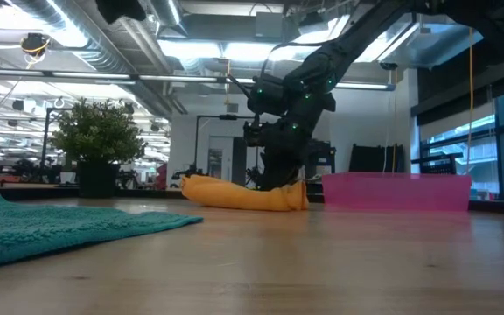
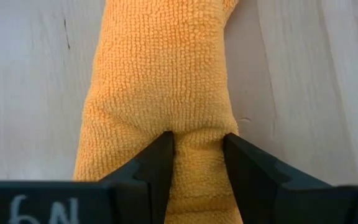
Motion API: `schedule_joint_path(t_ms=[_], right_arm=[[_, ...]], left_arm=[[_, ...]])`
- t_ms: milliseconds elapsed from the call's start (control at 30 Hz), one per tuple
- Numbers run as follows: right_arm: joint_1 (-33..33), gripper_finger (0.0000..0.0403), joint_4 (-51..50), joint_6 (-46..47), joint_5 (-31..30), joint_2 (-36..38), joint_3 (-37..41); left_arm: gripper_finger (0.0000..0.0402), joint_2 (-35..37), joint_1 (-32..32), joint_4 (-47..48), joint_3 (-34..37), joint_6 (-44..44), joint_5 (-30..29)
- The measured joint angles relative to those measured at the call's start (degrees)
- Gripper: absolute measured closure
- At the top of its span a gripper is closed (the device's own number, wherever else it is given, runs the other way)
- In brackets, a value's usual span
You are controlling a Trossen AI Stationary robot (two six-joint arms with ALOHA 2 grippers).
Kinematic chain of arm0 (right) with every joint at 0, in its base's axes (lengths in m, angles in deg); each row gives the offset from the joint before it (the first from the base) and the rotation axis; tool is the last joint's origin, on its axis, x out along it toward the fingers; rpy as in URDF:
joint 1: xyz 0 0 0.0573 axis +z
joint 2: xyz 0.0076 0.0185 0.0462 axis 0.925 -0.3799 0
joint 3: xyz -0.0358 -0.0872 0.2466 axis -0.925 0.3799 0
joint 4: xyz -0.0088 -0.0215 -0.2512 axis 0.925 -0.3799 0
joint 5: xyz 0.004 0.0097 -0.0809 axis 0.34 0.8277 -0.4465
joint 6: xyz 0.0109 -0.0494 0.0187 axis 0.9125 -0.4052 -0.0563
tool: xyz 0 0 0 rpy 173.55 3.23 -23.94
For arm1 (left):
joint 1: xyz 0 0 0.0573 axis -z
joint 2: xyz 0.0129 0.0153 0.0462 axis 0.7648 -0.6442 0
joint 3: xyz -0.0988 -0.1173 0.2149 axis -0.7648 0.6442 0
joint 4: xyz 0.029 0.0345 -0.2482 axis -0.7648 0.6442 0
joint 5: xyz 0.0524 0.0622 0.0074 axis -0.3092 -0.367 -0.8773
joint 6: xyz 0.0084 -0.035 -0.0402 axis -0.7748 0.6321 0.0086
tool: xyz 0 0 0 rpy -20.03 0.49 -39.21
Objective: Roll microfiber towels into tight, uniform cylinder then place into a basket
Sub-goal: Fold the orange microfiber towel
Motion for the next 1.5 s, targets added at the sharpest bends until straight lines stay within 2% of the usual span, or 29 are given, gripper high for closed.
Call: schedule_joint_path(t_ms=[200,733,1100,1500], right_arm=[[0.0,0.0257,0.01,0.3,0.02,0.02,-0.02],[0.0,0.0257,0.36,0.28,0.04,0.04,-0.02],[0.0,0.0257,5.08,0.29,0.04,0.07,-0.04],[0.0,0.0257,5.22,5.04,0.09,0.08,-0.04]], left_arm=[[0.0386,5.43,1.27,-5.16,4.3,1.71,-6.18],[0.0385,5.52,1.27,-5.04,4.51,1.71,-6.25],[0.039,5.5,1.27,-5.04,4.51,1.38,-6.25],[0.0391,5.5,1.27,-5.04,4.51,1.3,-6.25]])
